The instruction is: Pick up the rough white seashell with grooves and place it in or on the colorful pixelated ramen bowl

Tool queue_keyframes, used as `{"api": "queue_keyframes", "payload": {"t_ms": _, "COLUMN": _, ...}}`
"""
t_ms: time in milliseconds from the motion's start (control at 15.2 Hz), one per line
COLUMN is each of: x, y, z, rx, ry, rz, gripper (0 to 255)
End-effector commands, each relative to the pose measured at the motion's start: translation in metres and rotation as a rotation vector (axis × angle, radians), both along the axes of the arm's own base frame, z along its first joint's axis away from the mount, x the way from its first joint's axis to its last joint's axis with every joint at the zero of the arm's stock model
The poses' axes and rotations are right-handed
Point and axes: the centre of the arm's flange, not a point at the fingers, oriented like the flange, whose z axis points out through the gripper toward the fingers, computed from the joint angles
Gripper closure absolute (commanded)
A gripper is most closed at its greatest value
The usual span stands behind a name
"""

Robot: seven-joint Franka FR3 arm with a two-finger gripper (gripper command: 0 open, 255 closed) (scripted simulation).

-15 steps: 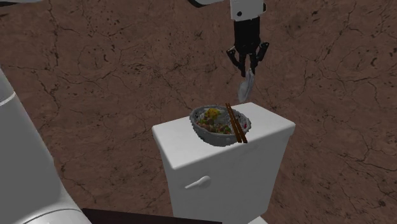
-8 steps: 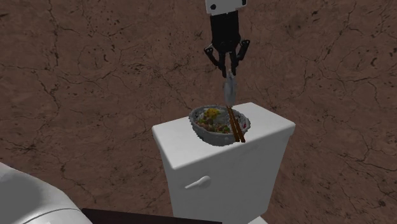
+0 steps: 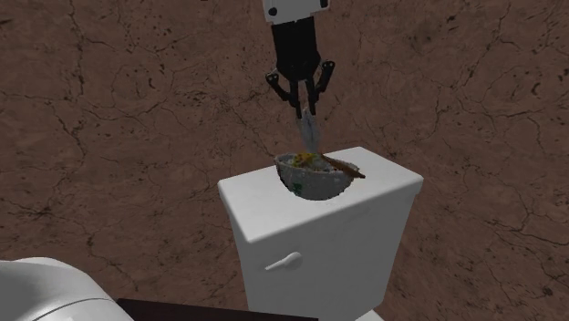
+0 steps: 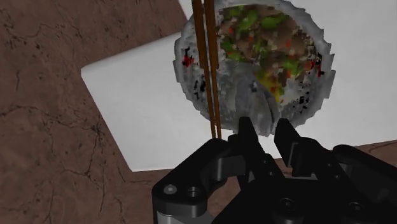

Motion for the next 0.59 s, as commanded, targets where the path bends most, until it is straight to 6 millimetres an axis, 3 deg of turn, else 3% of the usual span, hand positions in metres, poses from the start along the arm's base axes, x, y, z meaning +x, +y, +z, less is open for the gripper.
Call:
{"api": "queue_keyframes", "payload": {"t_ms": 0, "x": 0.0, "y": 0.0, "z": -0.016, "rx": 0.007, "ry": 0.012, "rz": -0.001, "gripper": 255}}
{"api": "queue_keyframes", "payload": {"t_ms": 528, "x": 0.0, "y": 0.0, "z": -0.059, "rx": 0.007, "ry": 0.012, "rz": -0.001, "gripper": 255}}
